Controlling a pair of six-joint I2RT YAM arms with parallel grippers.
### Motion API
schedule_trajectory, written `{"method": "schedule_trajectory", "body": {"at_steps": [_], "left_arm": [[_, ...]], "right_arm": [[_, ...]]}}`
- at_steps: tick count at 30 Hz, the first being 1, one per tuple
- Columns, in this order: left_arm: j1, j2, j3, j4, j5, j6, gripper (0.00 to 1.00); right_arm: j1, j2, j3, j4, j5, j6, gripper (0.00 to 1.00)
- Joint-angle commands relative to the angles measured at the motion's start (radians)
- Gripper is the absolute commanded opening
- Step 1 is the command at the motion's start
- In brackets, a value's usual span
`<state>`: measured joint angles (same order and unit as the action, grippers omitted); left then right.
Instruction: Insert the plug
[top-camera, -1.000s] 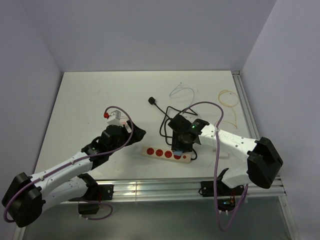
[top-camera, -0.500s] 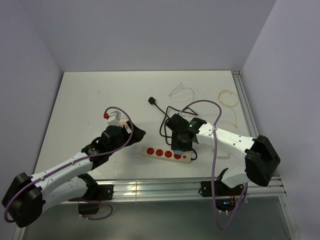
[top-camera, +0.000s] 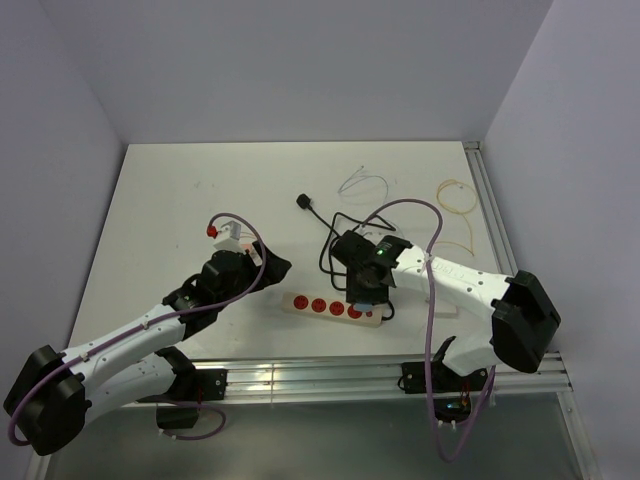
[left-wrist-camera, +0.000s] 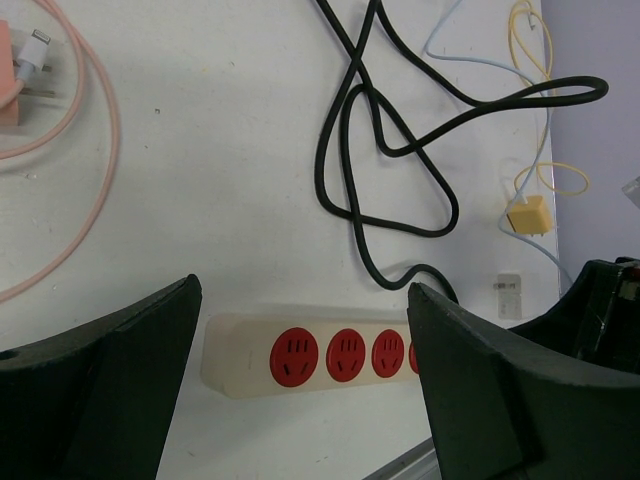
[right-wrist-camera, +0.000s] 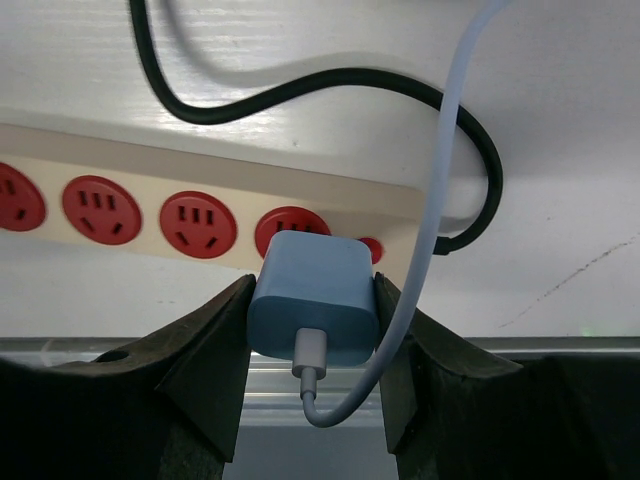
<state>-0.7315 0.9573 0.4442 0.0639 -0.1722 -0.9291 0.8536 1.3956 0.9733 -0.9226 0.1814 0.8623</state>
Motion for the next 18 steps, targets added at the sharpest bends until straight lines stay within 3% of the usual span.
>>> {"method": "schedule_trajectory", "body": {"at_steps": [1, 18], "left_arm": [[0.006, -0.020, -0.004, 0.030, 0.014, 0.015, 0.89], [0.012, -0.037, -0.002, 0.019, 0.013, 0.019, 0.89]], "right_arm": [[0.019, -0.023, 0.077, -0.028, 0.049, 0.004, 0.00], [0.024, 0.011, 0.024, 0.039, 0.012, 0.014, 0.00]]}}
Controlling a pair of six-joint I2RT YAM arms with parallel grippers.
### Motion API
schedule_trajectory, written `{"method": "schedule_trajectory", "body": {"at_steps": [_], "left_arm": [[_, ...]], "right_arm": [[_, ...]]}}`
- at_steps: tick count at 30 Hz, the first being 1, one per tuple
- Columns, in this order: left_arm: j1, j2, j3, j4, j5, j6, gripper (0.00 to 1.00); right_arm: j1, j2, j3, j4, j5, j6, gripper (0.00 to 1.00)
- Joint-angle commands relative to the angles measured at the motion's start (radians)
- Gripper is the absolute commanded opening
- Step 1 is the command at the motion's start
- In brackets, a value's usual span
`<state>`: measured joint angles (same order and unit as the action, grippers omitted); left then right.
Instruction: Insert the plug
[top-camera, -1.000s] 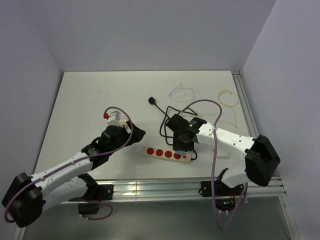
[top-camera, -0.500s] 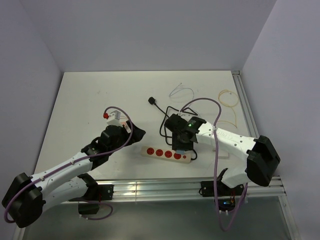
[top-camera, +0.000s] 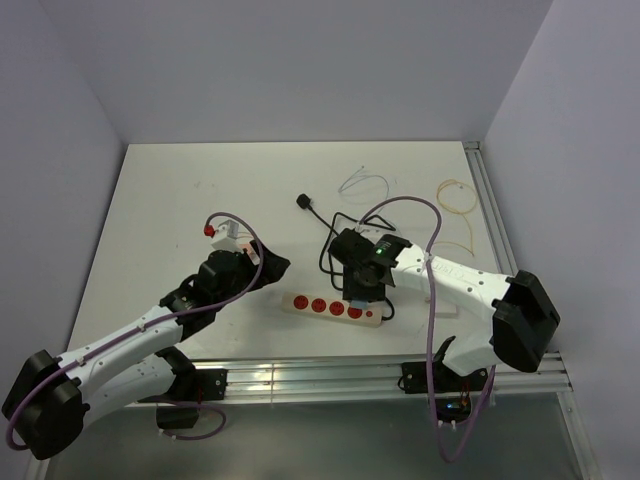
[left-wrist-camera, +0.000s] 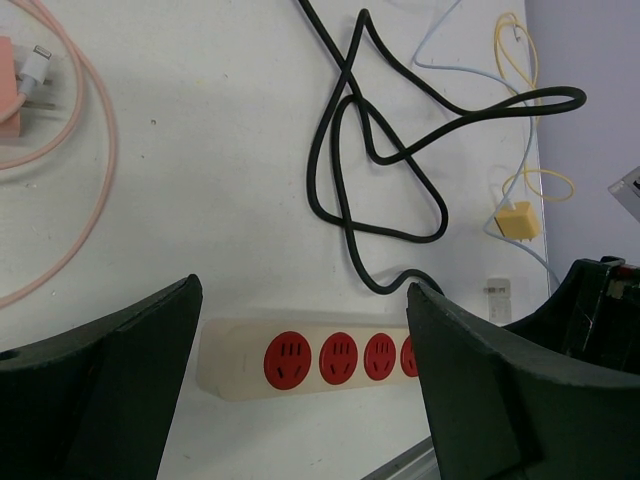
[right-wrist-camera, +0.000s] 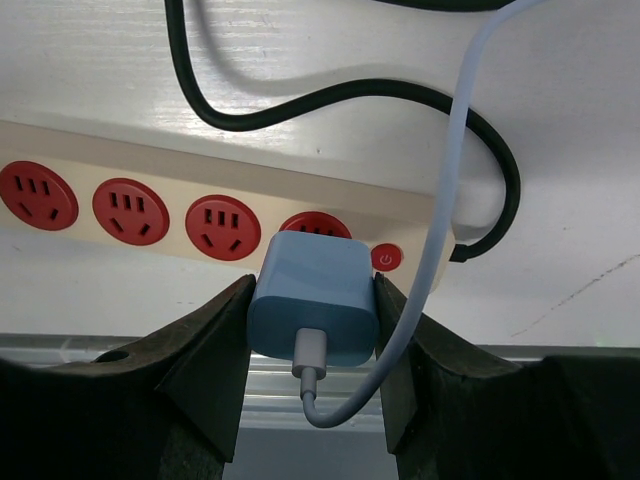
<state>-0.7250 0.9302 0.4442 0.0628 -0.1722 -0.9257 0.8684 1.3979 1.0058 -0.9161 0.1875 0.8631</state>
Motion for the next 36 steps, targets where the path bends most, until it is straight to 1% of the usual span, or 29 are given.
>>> {"method": "schedule_trajectory", "body": {"at_steps": [1, 13, 19, 23, 31, 36], "left_arm": [[0.007, -0.011, -0.001, 0.019, 0.014, 0.018, 0.89], [0.012, -0.013, -0.009, 0.019, 0.013, 0.018, 0.89], [0.016, -0.021, -0.012, 0.017, 0.020, 0.018, 0.89], [0.019, -0.031, -0.016, 0.012, 0.016, 0.018, 0.89], [0.022, -0.019, -0.018, 0.026, 0.030, 0.013, 0.88], [0.022, -0.022, -0.022, 0.034, 0.034, 0.007, 0.88]], "right_arm": [[0.009, 0.010, -0.010, 0.036, -0.003, 0.013, 0.00], [0.009, 0.033, -0.050, 0.074, -0.020, 0.016, 0.00], [0.009, 0.053, -0.070, 0.079, -0.005, 0.010, 0.00], [0.009, 0.030, -0.084, 0.062, 0.015, 0.008, 0.00], [0.009, 0.003, -0.081, 0.033, 0.024, 0.007, 0.00], [0.011, -0.014, -0.030, 0.017, 0.043, -0.001, 0.00]]}}
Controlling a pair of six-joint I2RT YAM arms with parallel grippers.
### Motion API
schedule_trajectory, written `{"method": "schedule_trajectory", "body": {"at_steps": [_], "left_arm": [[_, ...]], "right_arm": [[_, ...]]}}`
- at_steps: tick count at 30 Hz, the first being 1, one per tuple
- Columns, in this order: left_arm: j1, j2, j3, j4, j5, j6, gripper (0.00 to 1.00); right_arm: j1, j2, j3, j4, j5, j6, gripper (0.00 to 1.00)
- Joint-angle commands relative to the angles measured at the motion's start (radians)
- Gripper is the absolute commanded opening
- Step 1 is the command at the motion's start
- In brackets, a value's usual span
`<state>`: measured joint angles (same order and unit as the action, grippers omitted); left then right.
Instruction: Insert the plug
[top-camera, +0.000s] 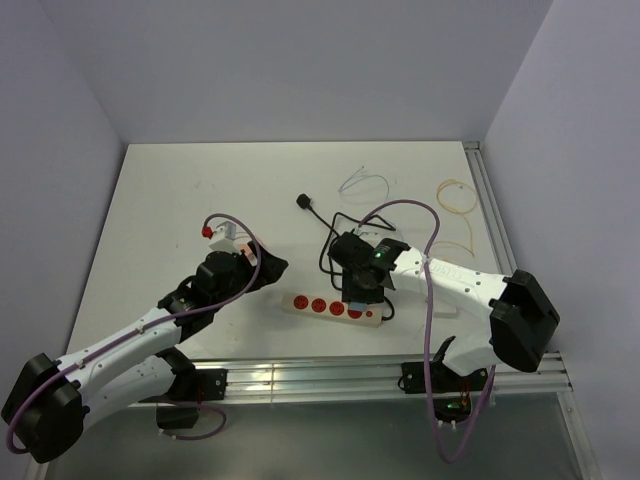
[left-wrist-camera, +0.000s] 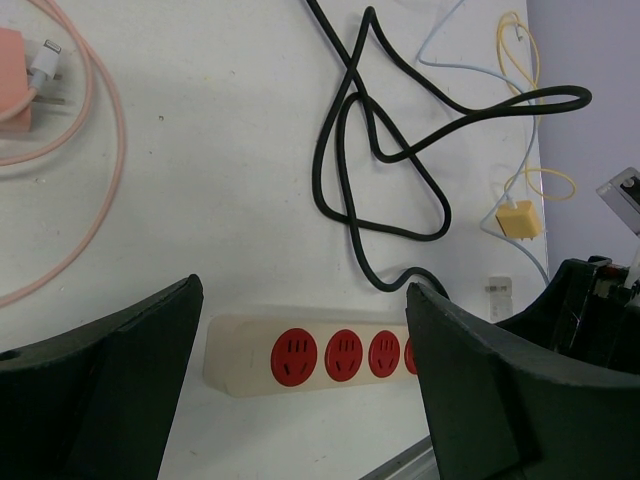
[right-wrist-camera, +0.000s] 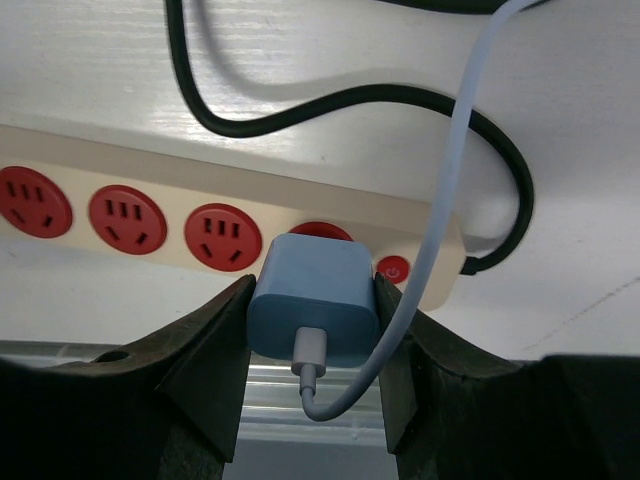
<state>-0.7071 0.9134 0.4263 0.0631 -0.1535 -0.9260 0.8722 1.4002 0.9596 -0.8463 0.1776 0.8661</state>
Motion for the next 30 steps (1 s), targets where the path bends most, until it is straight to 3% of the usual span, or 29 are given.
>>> {"method": "schedule_trajectory", "body": {"at_steps": [1, 8, 30], "left_arm": [[0.005, -0.005, -0.003, 0.034, 0.017, 0.007, 0.88], [0.006, -0.008, -0.004, 0.030, 0.016, 0.006, 0.88], [0.009, -0.022, -0.006, 0.021, 0.015, 0.010, 0.88]], "right_arm": [[0.008, -0.015, 0.042, -0.068, 0.057, -0.009, 0.00], [0.008, -0.026, 0.084, -0.091, 0.059, -0.010, 0.00], [0.014, 0.028, -0.004, 0.007, 0.014, 0.007, 0.00]]}}
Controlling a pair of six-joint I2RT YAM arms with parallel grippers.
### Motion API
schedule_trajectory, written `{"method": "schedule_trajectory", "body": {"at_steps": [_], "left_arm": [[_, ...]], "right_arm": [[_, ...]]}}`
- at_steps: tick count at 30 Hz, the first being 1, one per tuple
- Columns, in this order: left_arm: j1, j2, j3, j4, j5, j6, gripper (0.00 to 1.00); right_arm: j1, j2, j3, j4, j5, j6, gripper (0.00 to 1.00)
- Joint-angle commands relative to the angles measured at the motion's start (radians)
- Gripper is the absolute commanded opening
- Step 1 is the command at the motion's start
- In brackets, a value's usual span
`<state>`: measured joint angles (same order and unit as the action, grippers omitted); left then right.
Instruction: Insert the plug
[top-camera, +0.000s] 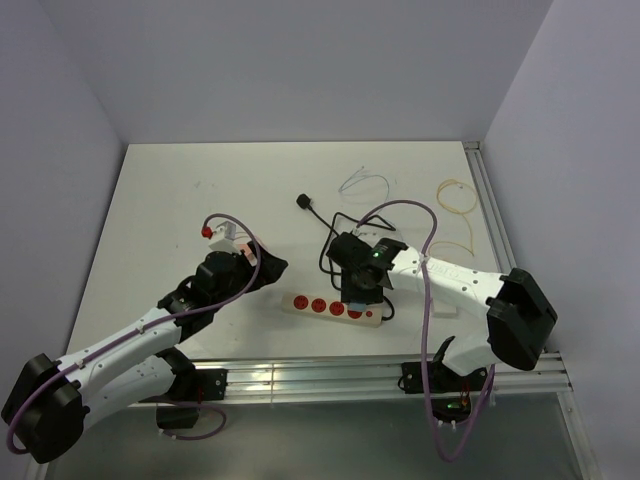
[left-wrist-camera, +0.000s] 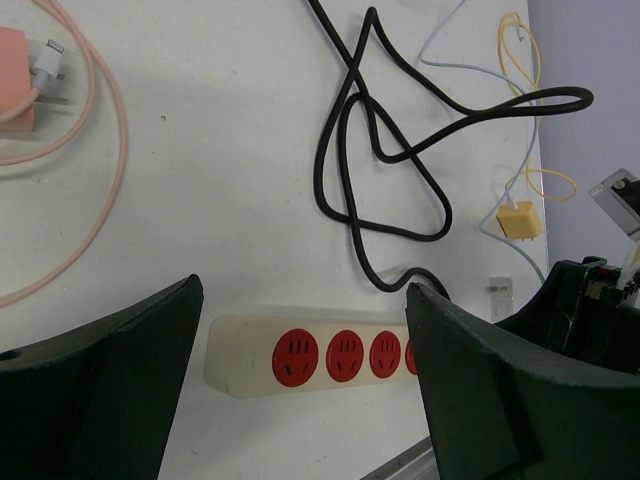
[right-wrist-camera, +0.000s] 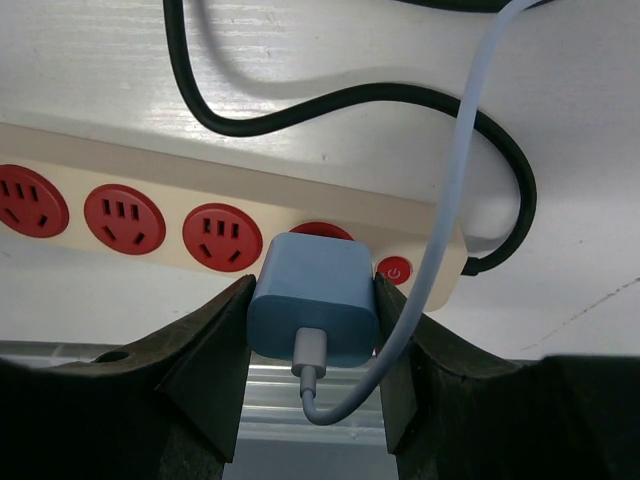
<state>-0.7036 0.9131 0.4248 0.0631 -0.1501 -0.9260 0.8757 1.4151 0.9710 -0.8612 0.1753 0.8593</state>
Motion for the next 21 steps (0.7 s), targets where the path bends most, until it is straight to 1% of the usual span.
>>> {"method": "schedule_trajectory", "body": {"at_steps": [1, 11, 14, 21], "left_arm": [[0.006, -0.025, -0.004, 0.021, 0.014, 0.010, 0.88], [0.010, -0.030, -0.004, 0.017, 0.020, 0.010, 0.88], [0.010, -0.034, -0.001, 0.009, 0.018, 0.013, 0.88], [0.015, -0.057, -0.001, -0.009, 0.012, 0.021, 0.88]], "right_arm": [[0.009, 0.015, -0.017, 0.022, 0.016, 0.014, 0.00], [0.014, 0.041, -0.046, 0.022, 0.041, 0.024, 0.00], [0.034, 0.068, -0.075, 0.054, 0.026, 0.046, 0.00], [0.069, 0.087, -0.256, 0.223, -0.011, 0.113, 0.00]]}}
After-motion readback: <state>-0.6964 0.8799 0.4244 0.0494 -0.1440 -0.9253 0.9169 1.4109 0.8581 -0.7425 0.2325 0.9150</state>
